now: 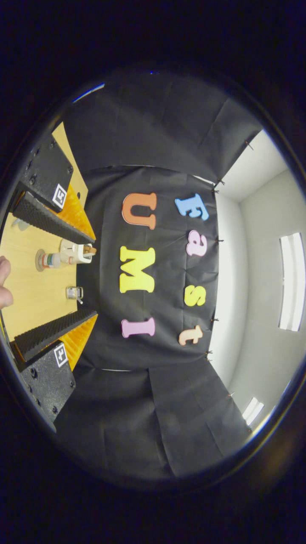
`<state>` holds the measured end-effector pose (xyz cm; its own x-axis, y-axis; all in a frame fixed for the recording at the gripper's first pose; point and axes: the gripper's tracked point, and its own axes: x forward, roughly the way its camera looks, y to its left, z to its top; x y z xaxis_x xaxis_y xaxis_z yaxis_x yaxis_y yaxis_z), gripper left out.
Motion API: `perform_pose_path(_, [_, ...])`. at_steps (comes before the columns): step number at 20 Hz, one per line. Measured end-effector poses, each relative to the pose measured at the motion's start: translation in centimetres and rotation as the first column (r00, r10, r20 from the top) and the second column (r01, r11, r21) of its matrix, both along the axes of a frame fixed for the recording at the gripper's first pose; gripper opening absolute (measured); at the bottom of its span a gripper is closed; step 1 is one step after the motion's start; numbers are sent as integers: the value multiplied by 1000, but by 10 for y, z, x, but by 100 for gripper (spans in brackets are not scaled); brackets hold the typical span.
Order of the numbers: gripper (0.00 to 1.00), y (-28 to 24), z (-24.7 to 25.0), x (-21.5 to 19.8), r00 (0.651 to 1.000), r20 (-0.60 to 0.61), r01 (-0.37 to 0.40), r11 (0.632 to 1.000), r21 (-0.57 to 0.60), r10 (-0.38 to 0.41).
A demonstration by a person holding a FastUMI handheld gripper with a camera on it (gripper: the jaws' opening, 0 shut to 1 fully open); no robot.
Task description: Take the bottle from table, then pour the juice into the cup, finally place the bottle on the coaster
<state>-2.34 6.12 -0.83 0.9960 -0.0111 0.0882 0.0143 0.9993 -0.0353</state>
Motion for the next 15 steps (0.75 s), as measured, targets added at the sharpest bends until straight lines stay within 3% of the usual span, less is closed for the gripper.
perform_pose_path(15, [99,13,-7,0,999,-37,-21,1000,-9,20])
